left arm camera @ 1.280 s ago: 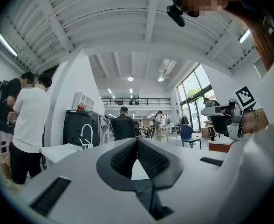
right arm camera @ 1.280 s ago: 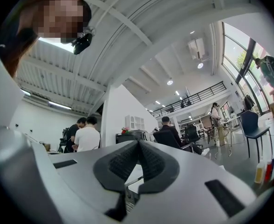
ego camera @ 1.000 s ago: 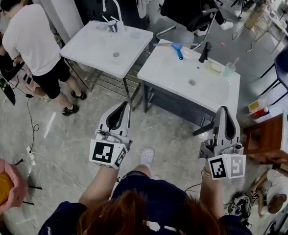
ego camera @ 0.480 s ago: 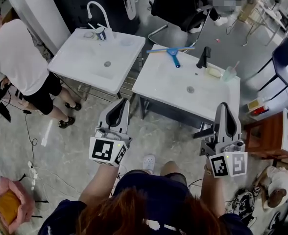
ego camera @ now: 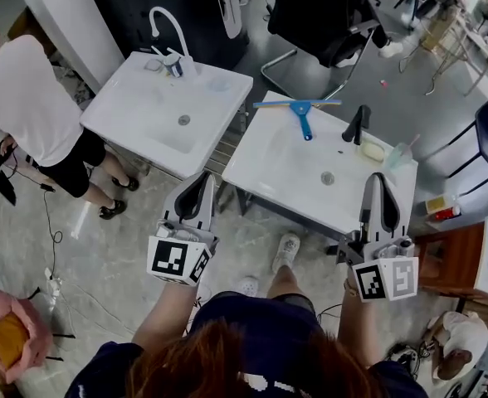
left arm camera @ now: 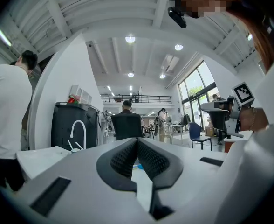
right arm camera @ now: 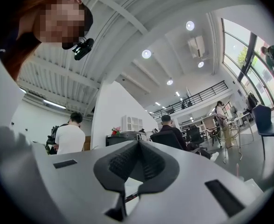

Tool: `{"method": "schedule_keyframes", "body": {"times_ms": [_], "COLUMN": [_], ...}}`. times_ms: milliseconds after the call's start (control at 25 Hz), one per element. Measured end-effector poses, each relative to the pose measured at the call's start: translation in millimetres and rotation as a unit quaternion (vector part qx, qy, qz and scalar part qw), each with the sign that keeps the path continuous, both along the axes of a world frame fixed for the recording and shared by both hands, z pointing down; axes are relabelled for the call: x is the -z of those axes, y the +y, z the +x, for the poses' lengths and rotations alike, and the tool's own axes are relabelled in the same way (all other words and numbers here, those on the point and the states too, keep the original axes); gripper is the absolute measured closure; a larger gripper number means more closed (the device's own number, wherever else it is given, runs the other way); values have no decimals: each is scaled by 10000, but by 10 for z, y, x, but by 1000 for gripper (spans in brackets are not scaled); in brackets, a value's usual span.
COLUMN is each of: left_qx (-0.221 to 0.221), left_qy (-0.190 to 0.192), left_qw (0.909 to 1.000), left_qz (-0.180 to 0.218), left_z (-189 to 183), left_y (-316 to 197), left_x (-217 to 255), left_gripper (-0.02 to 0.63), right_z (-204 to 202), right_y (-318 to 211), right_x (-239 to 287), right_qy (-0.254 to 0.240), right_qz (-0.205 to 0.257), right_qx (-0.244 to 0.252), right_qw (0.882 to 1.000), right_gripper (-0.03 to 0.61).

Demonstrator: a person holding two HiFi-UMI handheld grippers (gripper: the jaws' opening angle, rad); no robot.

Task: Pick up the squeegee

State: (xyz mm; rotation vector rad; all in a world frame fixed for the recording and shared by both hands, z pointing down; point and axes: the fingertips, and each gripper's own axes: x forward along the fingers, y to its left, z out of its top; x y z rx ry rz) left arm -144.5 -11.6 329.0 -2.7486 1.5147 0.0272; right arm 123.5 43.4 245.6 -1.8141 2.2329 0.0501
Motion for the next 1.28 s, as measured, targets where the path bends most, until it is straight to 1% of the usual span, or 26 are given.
{"method": "schedule_keyframes", "body": {"times_ms": [160,400,560,640,760,920,1040,1160,1280], "left_qx": [341,759,1066,1194,1231,1291,1195,1047,846], "left_qy": [18,-5,-94,-90,-137,-121,-94,-77,-86], "left_qw": [9994,9971,9942,9928,9922,9914,9926,9942,9961], "left_qz": [14,62,26,-40,-130,-197,-216,-237,-241], "left_z": [166,589,777,848,979,1056,1146,1206,1244], "left_y": [-519,-1182,-1458,-1534,-1637,-1777,-1912,-2098,-2302], "left_x": [5,55,-3,-51,-109,-155,-187,-218,-204], "left_gripper": [594,594,594,594,594,594,594,594,594], "right_z": [207,669,921,1035,1155,1185,1193,1246,1330], "right_y": [-669,-1501,-1929,-2104,-2276,-2441,-2560,-2690,-2812], "right_x": [42,86,-1,-53,-115,-222,-279,-293,-270], "right_qy": [54,78,83,21,-90,-153,-165,-137,-133], "right_qz": [49,69,-26,-93,-161,-262,-333,-342,-359], "right_qx": [316,769,1091,1174,1235,1329,1331,1197,948], "right_qw": [9995,9970,9940,9930,9922,9907,9904,9921,9948], "right_gripper": [563,563,563,563,563,563,563,563,563]}}
